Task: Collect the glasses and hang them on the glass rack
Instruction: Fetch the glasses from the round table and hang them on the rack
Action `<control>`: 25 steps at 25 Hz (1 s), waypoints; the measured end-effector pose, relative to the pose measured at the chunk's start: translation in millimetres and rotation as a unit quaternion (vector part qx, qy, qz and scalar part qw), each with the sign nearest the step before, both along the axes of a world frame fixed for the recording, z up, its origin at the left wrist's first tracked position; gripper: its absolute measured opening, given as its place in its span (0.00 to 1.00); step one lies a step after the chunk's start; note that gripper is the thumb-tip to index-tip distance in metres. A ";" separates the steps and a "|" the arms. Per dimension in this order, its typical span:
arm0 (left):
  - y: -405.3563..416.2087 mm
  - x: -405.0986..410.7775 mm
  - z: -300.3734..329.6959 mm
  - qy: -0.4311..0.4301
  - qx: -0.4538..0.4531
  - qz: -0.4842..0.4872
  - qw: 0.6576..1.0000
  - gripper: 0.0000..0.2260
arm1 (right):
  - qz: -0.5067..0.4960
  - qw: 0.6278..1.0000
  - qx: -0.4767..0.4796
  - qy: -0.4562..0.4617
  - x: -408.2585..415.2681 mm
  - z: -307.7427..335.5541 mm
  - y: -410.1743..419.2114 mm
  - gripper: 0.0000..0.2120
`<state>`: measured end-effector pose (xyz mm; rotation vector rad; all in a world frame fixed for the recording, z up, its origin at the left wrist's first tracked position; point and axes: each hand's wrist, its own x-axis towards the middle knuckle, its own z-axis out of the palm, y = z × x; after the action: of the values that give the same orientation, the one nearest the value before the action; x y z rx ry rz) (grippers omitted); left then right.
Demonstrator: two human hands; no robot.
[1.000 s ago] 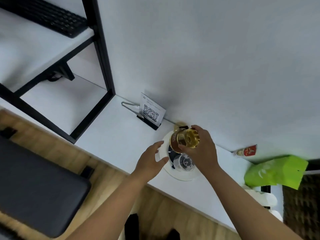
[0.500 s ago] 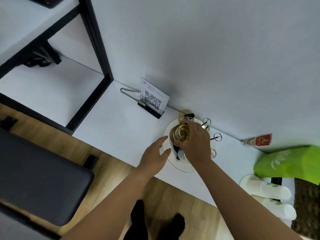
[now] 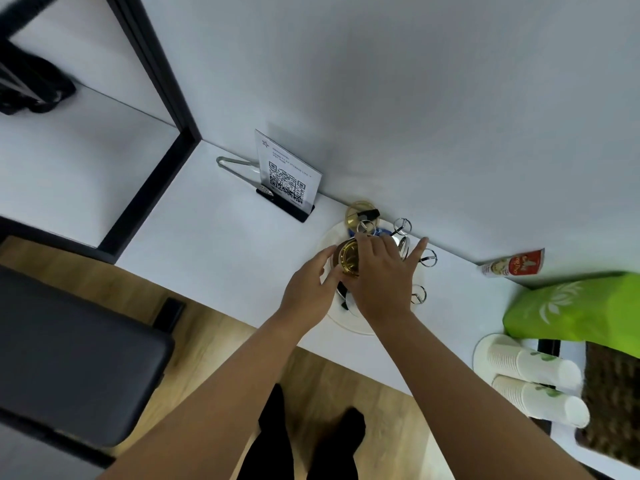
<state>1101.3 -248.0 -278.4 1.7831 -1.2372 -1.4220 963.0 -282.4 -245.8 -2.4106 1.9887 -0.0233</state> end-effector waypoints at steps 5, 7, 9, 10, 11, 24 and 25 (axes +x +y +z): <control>-5.8 -10.2 -6.6 0.016 -0.009 0.004 1.000 0.19 | 0.006 0.998 0.041 0.044 3.5 3.0 -1.8 0.28; -6.1 -14.7 -9.5 0.012 -0.005 0.006 1.000 0.19 | 0.007 0.997 0.050 0.064 2.5 3.3 -2.3 0.27; -5.8 -18.3 -12.8 0.014 0.002 0.010 1.000 0.19 | 0.011 0.994 0.063 0.084 1.7 3.2 -2.3 0.26; -5.5 -19.5 -14.0 0.016 0.004 0.012 1.000 0.19 | 0.015 0.993 0.069 0.091 2.1 2.7 -2.2 0.26; -5.3 -20.7 -14.6 0.015 0.005 0.014 1.000 0.19 | 0.017 0.992 0.074 0.098 2.5 1.6 -1.7 0.25; 1.8 -23.3 -17.7 -0.056 -0.030 0.033 0.997 0.19 | 0.101 0.989 0.063 0.087 -14.2 0.7 -0.5 0.41; 2.7 -23.1 -18.7 -0.060 -0.033 0.030 0.997 0.19 | 0.121 0.988 0.058 0.074 -19.3 3.0 1.3 0.41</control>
<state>1078.2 -245.3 -297.1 1.8664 -1.2659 -1.2424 943.8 -281.1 -242.8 -2.6253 1.6785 0.2733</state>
